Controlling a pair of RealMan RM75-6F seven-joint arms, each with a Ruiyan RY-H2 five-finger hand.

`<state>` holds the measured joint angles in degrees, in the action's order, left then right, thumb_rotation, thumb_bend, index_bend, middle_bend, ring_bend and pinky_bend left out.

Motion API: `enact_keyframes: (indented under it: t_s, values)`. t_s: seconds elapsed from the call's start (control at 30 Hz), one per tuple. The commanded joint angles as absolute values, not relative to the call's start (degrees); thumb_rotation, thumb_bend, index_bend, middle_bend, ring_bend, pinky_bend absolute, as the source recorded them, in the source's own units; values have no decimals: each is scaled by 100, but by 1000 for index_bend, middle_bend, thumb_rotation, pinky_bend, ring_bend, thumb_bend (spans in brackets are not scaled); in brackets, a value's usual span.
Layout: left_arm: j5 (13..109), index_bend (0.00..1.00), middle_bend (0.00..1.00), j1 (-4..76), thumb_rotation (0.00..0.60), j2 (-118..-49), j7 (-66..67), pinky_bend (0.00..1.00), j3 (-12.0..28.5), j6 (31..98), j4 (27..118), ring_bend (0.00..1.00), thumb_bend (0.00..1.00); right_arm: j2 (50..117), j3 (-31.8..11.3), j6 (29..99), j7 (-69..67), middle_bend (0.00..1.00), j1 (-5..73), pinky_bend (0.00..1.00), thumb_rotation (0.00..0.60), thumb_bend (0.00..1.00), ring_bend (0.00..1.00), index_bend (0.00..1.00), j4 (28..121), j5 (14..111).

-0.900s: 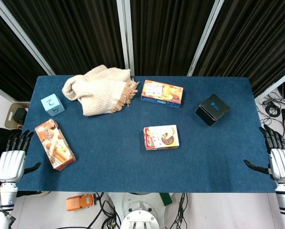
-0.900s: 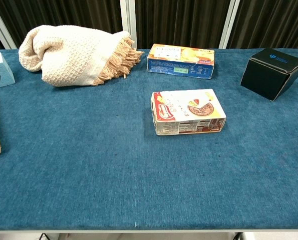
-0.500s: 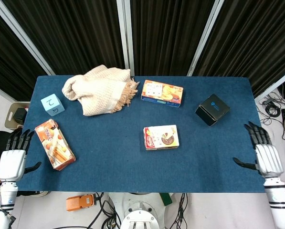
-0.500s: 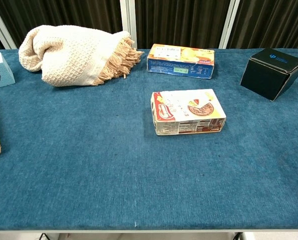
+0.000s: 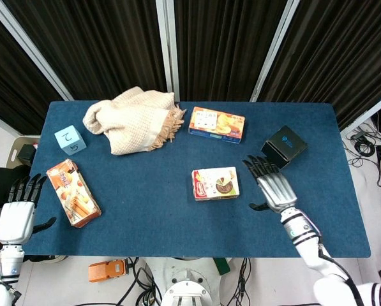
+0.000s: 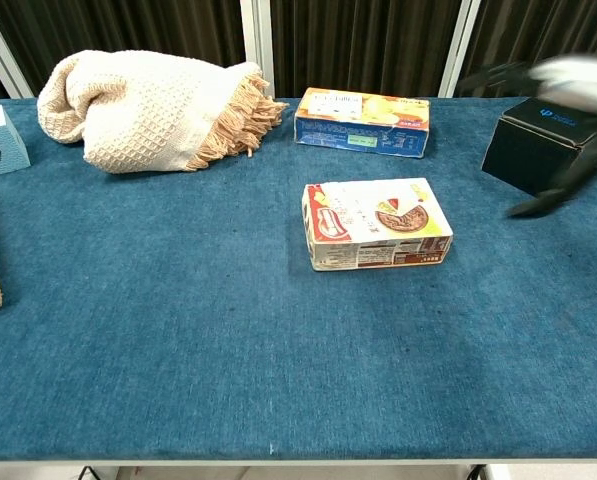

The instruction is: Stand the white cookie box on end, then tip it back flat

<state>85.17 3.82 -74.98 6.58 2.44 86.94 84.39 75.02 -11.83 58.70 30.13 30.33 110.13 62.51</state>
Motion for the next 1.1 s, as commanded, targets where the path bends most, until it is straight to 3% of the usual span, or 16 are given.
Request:
enact_keyframes:
  t_s: [0.03, 0.3, 0.53, 0.77, 0.87, 1.03, 1.1]
  values:
    - [8507, 71, 56, 377, 600, -7505, 649, 0, 239, 8688, 8419, 0, 0, 8537, -1415, 5525, 4295, 0, 4170, 0, 600, 87, 0, 0, 10713, 4732]
    - [8467, 71, 56, 339, 600, -7513, 621, 0, 226, 8691, 8360, 0, 0, 9429, -1512, 5963, 5525, 0, 5289, 0, 600, 85, 0, 0, 10088, 3124]
    - [8450, 71, 56, 336, 600, -7528, 587, 0, 225, 8669, 8317, 0, 0, 9822, -1546, 6123, 5877, 4, 5829, 0, 600, 86, 0, 0, 9569, 2347]
    - [8429, 71, 56, 322, 600, -7512, 560, 0, 217, 8651, 8290, 0, 0, 10091, -1564, 6143, 6033, 104, 6175, 0, 600, 86, 11, 10, 9082, 1781]
    - [8420, 71, 56, 308, 600, -7510, 566, 0, 212, 8656, 8266, 0, 0, 10162, -1527, 6073, 6027, 187, 6264, 27, 600, 91, 91, 92, 8939, 1658]
    - [8405, 71, 56, 288, 600, -7511, 528, 0, 211, 8662, 8240, 0, 0, 10206, -1555, 6124, 5516, 372, 6140, 230, 600, 166, 316, 308, 8850, 2001]
    - [8413, 71, 56, 291, 600, -7510, 509, 0, 211, 8658, 8236, 0, 0, 10112, -1621, 6121, 5098, 411, 5976, 299, 600, 179, 358, 354, 8960, 2240]
